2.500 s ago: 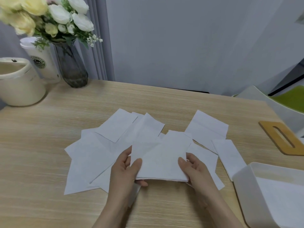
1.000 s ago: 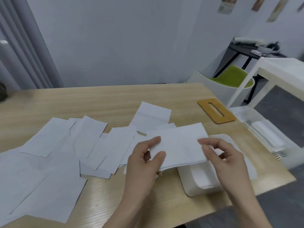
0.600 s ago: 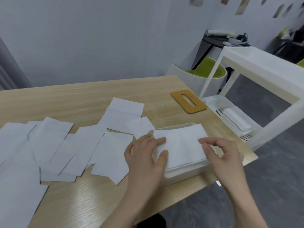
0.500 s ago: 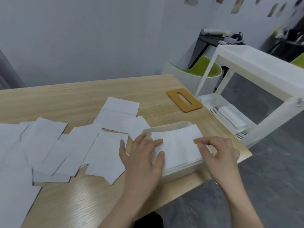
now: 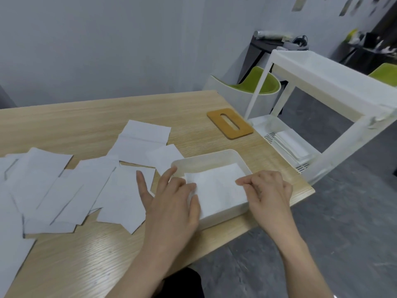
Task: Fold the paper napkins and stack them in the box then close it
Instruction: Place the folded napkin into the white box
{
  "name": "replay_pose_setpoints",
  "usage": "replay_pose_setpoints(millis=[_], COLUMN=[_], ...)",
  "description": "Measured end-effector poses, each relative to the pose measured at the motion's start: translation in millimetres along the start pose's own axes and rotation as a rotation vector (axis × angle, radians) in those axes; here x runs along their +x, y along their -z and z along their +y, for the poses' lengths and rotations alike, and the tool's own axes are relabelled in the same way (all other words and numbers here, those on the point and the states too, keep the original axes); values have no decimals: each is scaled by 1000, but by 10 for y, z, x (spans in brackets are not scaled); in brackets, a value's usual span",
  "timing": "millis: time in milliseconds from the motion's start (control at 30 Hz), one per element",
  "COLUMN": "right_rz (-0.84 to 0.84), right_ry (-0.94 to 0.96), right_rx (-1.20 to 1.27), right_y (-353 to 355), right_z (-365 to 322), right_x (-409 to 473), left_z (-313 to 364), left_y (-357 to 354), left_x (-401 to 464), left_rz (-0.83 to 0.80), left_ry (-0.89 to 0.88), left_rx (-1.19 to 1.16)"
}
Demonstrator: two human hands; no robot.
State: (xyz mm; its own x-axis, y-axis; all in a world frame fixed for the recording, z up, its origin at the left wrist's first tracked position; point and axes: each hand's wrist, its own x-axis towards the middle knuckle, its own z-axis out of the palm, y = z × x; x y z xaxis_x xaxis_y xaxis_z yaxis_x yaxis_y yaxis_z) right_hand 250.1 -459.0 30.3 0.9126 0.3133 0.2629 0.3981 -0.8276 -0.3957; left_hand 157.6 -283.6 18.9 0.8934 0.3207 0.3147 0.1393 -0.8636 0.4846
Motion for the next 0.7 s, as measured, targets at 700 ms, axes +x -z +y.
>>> replay_pose_setpoints(millis=[700], right_rz=[-262], right_ry=[161], right_rx=[-168], right_y=[0], right_z=[-108], right_x=[-115], left_z=[-99], left_y=[52], left_x=[239], left_rz=[-309], left_ry=[-506], left_rx=[320])
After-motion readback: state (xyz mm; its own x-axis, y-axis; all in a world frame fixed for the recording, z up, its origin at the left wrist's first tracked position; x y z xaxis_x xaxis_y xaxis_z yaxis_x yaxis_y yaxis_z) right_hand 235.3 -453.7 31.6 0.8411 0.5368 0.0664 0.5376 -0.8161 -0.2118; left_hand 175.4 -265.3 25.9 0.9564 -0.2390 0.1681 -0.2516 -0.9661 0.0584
